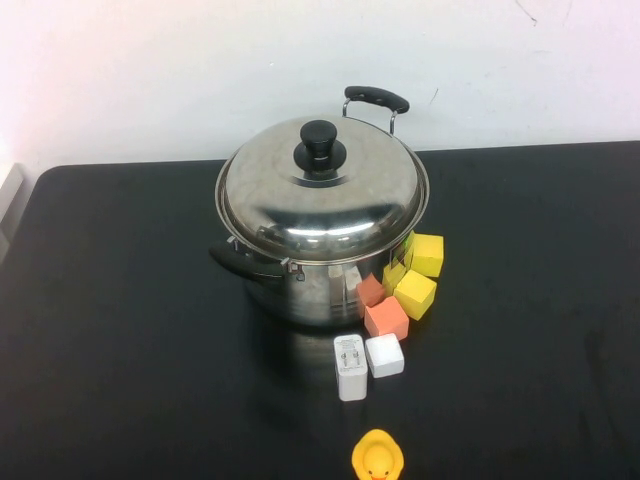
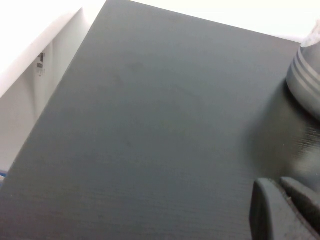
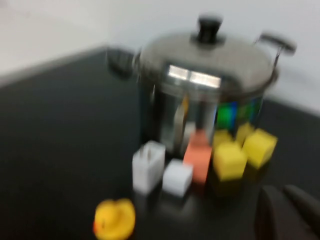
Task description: Cover the pot
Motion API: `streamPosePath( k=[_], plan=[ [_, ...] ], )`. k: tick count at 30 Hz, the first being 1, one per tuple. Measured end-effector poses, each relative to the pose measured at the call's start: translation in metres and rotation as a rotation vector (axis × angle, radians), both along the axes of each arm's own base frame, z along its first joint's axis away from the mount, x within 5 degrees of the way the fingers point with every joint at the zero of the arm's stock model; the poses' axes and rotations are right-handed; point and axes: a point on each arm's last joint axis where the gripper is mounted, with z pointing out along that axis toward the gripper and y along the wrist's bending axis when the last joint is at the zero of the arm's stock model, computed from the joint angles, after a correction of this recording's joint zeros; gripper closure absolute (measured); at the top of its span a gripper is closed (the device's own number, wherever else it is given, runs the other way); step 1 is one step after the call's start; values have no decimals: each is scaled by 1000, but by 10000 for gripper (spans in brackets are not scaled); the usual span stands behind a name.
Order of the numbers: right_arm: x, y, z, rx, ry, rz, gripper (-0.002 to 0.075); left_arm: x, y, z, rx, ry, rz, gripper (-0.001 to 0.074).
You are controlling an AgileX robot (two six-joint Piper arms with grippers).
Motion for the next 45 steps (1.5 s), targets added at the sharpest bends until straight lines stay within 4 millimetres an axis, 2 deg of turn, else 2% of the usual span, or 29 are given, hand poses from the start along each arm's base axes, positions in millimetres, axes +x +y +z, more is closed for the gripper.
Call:
streamPosePath(
  k=[4,9,16,21,27,34,45],
  plan=[
    [-8,-10,-34,-31,41,-33,728,0,0,0,0,0,0,736],
    [-15,-30,-63,25,13,-227,728,0,0,0,0,0,0,736],
    [-21,-54,-73,67,-19,-580,728,0,0,0,-3,0,1,736],
    [-24,-60,-83,101,101,-722,728,0,0,0,-3,0,1,736],
    [-27,-58,-85,146,180,-710,728,0,0,0,-1,0,0,736],
    [-27,-52,-85,159,203,-600,728,0,0,0,-1,0,0,736],
    [-27,-52,-85,150,201,-589,728,0,0,0,-1,0,0,736]
  ],
)
